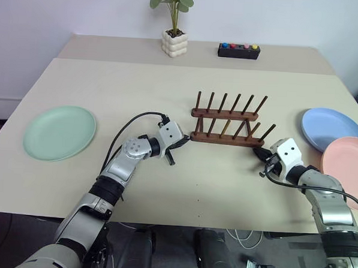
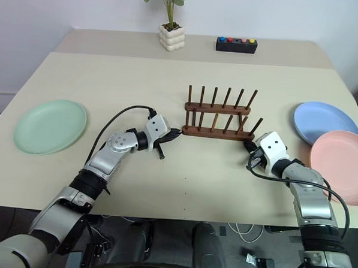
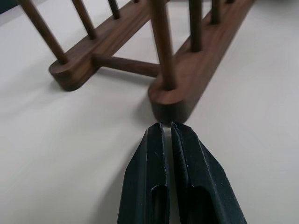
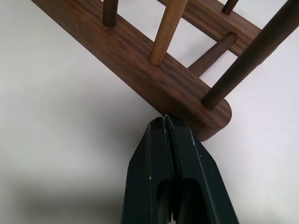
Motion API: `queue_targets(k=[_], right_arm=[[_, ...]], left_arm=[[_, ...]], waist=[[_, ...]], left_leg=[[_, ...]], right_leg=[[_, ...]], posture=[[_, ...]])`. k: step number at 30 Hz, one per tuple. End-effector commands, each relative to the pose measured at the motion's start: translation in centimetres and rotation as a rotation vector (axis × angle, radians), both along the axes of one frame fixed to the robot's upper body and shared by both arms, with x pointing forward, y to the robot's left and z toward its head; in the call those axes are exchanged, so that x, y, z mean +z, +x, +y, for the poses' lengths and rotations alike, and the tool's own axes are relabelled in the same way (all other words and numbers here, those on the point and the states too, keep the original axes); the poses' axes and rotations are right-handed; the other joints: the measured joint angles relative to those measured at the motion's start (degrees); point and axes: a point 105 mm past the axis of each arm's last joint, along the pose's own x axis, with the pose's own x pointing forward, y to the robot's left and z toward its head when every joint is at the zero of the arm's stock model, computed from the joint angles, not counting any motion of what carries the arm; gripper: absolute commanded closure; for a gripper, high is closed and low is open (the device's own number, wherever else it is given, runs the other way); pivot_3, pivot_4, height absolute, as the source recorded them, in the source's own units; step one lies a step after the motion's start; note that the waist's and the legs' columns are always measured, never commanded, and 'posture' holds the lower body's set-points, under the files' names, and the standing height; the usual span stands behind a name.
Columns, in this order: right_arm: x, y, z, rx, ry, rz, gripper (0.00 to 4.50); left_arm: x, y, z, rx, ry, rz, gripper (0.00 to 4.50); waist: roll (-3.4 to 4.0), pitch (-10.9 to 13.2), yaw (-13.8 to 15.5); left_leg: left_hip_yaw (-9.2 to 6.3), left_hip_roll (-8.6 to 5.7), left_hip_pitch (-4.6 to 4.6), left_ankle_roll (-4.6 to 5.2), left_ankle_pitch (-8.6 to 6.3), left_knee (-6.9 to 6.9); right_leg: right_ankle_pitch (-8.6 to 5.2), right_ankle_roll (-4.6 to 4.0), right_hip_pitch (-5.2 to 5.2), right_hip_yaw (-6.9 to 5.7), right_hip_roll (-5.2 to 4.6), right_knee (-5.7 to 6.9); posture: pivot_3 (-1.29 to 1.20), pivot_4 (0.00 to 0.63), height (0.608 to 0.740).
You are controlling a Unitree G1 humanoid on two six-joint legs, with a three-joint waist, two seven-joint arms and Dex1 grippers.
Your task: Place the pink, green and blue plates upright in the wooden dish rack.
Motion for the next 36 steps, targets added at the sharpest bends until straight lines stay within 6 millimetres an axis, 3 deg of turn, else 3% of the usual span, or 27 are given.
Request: queue_targets(k=[1,5,8,12,15,18,23,35,36], right_arm=[[1.0,-1.1,-0.2,0.011,0.026,-0.005,4.5],[4.6,-3.9,-0.9,0.066,0.045,-0.026,4.5],[6.9,-5.8,-2.1,0.06,0.053,-0.014,3.68],[8.7,-7.2,-5.6,-0.085,-0.005,0.007,1.68],[8.9,-7.5,-8.0,-0.224,-0.026,0.007,0.13],[8.1,-8.0,-9.9,-0.362,0.0,0.048,0.05],[5.5,-8.9,-9.9,-0.46,-0.027,0.149,0.05],[2.7,-9.1,-10.2,-0.533,-0.119,0.201,0.05],[2.5,-9.2,-10.3,-0.533,-0.133,0.206,0.28]], left_arm=[[0.1,-0.3,0.4,-0.008,0.007,-0.001,4.25],[0.7,-2.2,1.1,-0.068,-0.043,0.035,4.25],[1.1,-3.6,2.1,-0.104,-0.081,0.074,4.33],[1.3,-7.0,2.2,-0.27,-0.09,0.165,4.33],[1.5,-8.0,1.3,-0.332,-0.088,0.174,4.33],[1.8,-8.8,0.0,-0.405,-0.09,0.171,4.33],[2.5,-10.3,-2.2,-0.525,-0.108,0.164,4.33],[2.0,-9.9,-3.3,-0.544,-0.093,0.166,4.33],[2.0,-9.8,-3.3,-0.543,-0.094,0.168,4.33]], waist=[[0.0,0.0,0.1],[0.06,0.0,0.0],[0.11,0.0,-0.2],[0.05,0.0,0.1],[0.04,0.0,0.4],[0.04,0.0,0.4],[0.07,0.0,0.3],[0.07,0.0,0.2],[0.07,0.0,0.2]], left_leg=[[0.0,0.0,0.0,0.0,0.0,-0.01],[-0.01,0.0,-0.08,0.02,-0.02,-0.12],[0.03,0.0,-0.1,0.04,-0.03,-0.11],[-0.01,0.03,-0.08,0.04,-0.03,-0.06],[0.05,-0.02,-0.12,0.03,-0.04,0.03],[0.06,-0.03,-0.15,0.04,-0.04,0.06],[0.05,-0.01,-0.16,0.05,-0.04,-0.06],[0.07,-0.01,-0.24,0.08,-0.06,-0.03],[0.07,-0.02,-0.25,0.08,-0.06,-0.03]], right_leg=[[0.02,0.04,-0.01,0.0,0.0,0.0],[0.05,0.23,-0.11,0.0,-0.01,0.0],[0.05,0.23,-0.17,0.04,-0.03,0.01],[-0.07,-0.04,-0.12,0.0,0.01,0.01],[-0.07,-0.04,-0.09,0.02,-0.09,-0.05],[-0.07,-0.05,-0.08,0.02,-0.1,-0.1],[-0.09,-0.08,-0.18,0.02,-0.07,-0.08],[-0.1,-0.08,-0.24,0.03,-0.07,-0.1],[-0.1,-0.08,-0.25,0.03,-0.07,-0.1]], posture=[[0.0,0.15,0.73],[0.0,0.15,0.73],[0.0,0.15,0.73],[0.0,0.15,0.73],[0.0,0.15,0.73],[0.0,0.15,0.73],[0.0,0.15,0.73],[0.0,0.15,0.73],[0.0,0.15,0.73]])
